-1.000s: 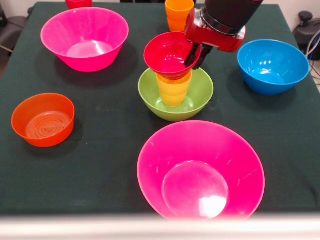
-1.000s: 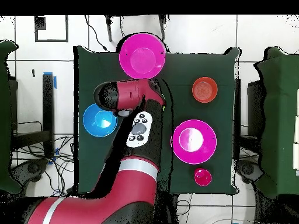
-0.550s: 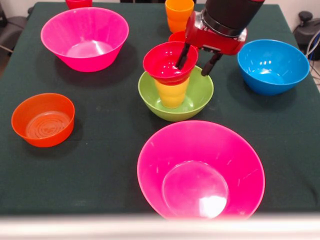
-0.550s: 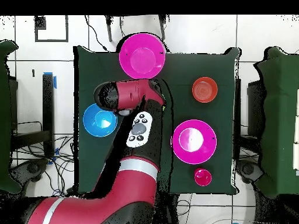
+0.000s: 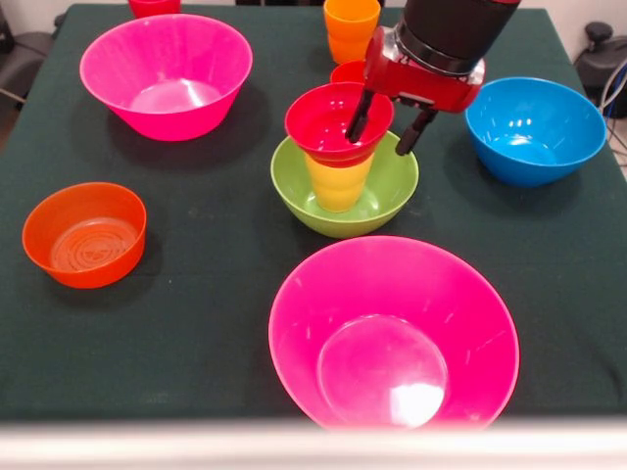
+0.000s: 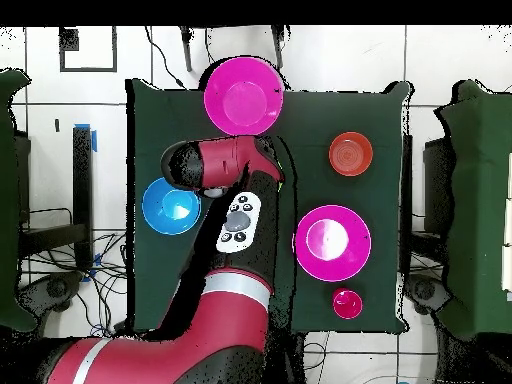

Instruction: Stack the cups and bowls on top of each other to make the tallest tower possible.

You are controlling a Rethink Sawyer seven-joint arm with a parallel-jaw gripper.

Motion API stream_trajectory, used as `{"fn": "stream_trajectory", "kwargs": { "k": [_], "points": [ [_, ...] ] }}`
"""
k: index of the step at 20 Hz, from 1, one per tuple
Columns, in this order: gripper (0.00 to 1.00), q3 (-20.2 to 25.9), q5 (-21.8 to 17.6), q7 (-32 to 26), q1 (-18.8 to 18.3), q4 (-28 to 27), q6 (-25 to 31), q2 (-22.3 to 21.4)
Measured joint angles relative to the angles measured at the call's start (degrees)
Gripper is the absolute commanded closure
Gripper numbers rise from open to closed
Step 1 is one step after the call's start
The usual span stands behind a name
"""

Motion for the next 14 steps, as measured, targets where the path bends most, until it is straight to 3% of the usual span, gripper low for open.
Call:
{"fn": "stream_trajectory", "kwargs": {
  "k": [9,14],
  "points": [
    [0.00,0.0,0.0,0.0,0.0,0.0,0.1,-1.4],
    [0.00,0.0,0.0,0.0,0.1,-0.1,2.9,-2.8]
  ]
}}
